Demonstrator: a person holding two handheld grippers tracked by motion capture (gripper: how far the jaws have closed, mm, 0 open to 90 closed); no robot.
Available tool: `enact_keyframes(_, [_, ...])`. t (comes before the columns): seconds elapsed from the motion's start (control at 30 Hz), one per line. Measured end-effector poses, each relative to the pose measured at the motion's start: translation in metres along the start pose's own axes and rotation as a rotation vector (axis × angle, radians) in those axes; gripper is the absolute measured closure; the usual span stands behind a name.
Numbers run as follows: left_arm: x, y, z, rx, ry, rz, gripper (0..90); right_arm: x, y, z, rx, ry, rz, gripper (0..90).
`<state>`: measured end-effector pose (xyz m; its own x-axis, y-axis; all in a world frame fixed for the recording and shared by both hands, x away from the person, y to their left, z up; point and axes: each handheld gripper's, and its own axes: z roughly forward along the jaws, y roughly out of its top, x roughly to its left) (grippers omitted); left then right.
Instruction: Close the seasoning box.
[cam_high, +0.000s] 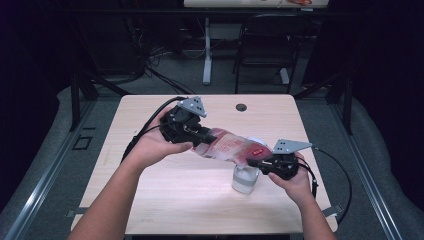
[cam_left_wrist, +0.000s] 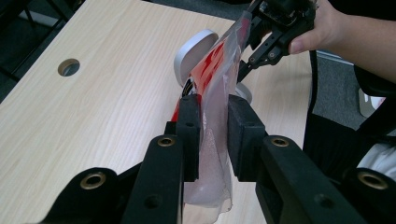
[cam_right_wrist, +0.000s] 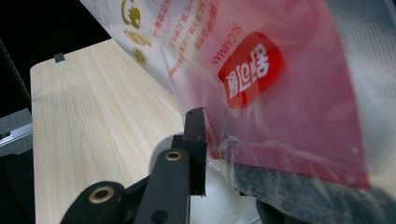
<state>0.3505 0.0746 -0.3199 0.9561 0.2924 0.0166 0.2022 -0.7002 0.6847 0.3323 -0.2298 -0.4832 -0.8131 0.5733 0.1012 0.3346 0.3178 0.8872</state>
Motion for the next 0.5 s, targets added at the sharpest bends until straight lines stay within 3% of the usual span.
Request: enact_keyframes(0.5, [0.0001,0.0005,0.0005,0.0,-0.002,0.0,76.4,-0.0004,-0.0002,-0.0002,0.004,-0.003,-0.001,78.6])
